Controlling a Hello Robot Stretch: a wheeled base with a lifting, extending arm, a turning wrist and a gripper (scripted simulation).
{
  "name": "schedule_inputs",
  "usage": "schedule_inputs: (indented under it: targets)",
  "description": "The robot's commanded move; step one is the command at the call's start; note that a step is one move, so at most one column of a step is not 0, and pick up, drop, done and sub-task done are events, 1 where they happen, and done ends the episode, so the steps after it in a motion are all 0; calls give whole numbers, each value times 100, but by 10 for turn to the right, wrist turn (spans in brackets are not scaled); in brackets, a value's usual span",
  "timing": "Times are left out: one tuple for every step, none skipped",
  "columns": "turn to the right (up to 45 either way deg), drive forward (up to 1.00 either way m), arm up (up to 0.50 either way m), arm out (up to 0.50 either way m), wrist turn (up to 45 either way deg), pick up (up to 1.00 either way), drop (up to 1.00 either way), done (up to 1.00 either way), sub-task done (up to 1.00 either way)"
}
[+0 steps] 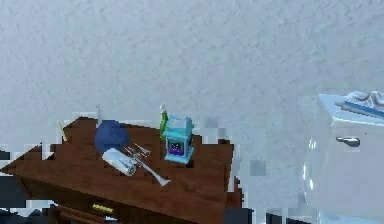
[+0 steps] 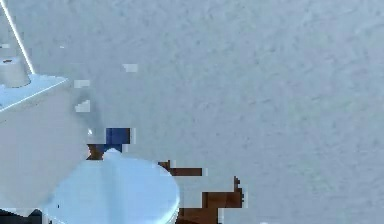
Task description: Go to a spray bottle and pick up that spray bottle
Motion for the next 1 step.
schedule_inputs:
  targets:
    - [0,10,0,0,0,0,0,0,0]
